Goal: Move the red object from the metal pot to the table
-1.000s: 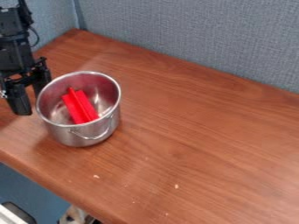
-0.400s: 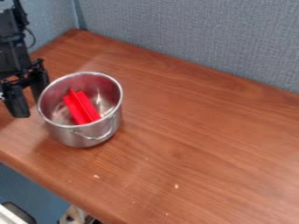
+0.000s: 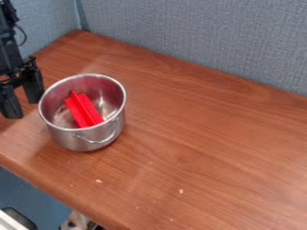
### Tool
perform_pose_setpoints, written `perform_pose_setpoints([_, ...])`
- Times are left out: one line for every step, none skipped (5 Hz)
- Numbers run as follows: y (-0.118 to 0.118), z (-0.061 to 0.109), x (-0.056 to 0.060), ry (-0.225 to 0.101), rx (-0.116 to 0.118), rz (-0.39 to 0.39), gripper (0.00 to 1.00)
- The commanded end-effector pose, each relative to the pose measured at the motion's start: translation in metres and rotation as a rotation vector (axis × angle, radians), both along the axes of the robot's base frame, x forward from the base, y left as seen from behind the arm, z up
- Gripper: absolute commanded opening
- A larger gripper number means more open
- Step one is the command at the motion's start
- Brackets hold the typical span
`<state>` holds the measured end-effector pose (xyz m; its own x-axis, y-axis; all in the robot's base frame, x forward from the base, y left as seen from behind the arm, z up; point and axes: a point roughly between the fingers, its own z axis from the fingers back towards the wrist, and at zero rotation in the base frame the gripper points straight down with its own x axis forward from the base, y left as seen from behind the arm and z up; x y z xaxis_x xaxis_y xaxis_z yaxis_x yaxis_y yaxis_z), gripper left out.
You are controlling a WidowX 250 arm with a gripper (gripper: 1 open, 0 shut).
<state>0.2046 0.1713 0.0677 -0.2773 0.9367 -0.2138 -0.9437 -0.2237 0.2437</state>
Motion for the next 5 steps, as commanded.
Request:
perform_pose_setpoints([-0.003,0.028,0.007,-0.06,0.049,-0.089,1.0])
perform_pose_setpoints([-0.006,0.04,0.016,-0.068,0.035,-0.119,1.0])
perform_pose_setpoints([-0.008,0.056,0.024,-0.075,-0.013,-0.151,1.0])
perform_pose_setpoints([-0.002,0.048,0.017,-0.075,-0.005,-0.16,1.0])
perform_pose_setpoints([0.006,0.041,0.014,-0.07,-0.001,-0.163,1.0])
